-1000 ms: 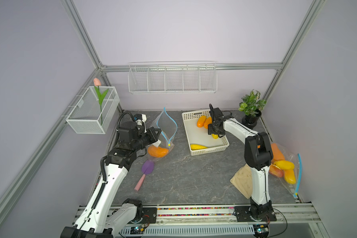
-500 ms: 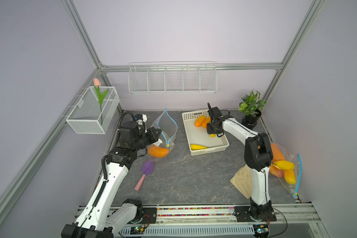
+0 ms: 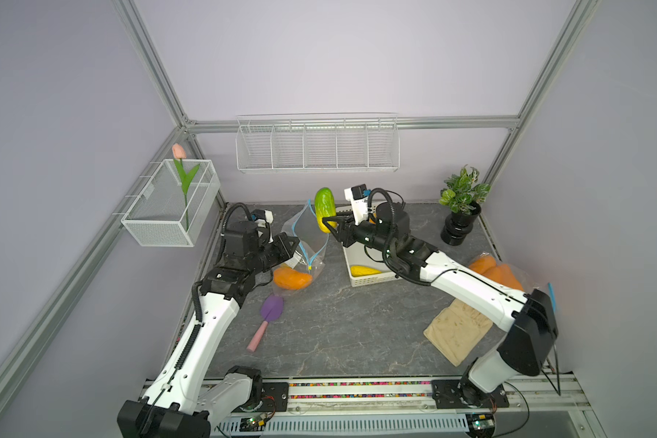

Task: Place the mango in a zip-top bag and seal the zipper
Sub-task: Place the mango in the zipper food storage bag.

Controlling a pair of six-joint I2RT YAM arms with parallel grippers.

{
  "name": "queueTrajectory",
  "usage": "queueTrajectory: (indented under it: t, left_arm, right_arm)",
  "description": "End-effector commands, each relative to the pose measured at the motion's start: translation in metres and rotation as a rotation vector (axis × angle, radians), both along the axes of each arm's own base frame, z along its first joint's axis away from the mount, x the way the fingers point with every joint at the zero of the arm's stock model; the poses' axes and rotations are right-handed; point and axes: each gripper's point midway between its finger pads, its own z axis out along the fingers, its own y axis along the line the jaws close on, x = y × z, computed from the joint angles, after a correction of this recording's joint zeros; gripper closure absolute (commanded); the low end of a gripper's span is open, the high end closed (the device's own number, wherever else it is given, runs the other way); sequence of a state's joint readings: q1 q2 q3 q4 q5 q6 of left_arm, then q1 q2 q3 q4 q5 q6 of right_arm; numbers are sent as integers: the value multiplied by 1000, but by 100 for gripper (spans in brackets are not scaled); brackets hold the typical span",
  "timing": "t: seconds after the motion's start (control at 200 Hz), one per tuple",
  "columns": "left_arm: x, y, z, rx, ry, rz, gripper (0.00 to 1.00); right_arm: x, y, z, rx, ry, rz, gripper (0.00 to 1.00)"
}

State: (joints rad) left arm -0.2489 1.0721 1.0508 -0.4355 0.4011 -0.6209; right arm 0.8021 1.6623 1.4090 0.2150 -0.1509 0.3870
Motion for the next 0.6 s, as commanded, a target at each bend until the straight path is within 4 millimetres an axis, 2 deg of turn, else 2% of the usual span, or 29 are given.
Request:
queueTrajectory:
  t: [0.0,0.085,0.145,0.18,0.26,0.325,0.35,0.41,0.485,0.535,0.595]
  left_arm:
    - [3,-1,18,-26,-38,2,100]
    - [2,1,16,-12,-32,5,100]
    - [1,3,15,-3,-33,13,100]
    - [0,4,15,1,-36,12,100]
    - [-1,5,16,9,-41,17,100]
    - [-2,6,16,17,-41,19,100]
    - [-2,6,15,19,-40,18,100]
    - [-2,6,15,21,-37,18,100]
    - [-1,6,16,18,-40,17,100]
    - [-1,6,17,17,-44,15,100]
    - [-1,5,17,17,-47,15,100]
  right_arm:
    - [4,30,-12,45,-10,40,68]
    - [5,42,-27,40,-8,56,56]
    - [8,41,-37,37,16,35,36]
    - [10,38,-39,27,13,18,28]
    - [10,27,-34,9,0,-17,14]
    - [8,14,-21,2,-15,-30,4]
    - [8,6,-16,-6,-15,-41,0]
    - [6,-15,-7,-34,-7,-63,3]
    - [8,-47,-6,-78,14,-122,4]
    - [18,-80,-16,-122,62,-219,3]
    - [34,-117,-40,-190,159,-325,2]
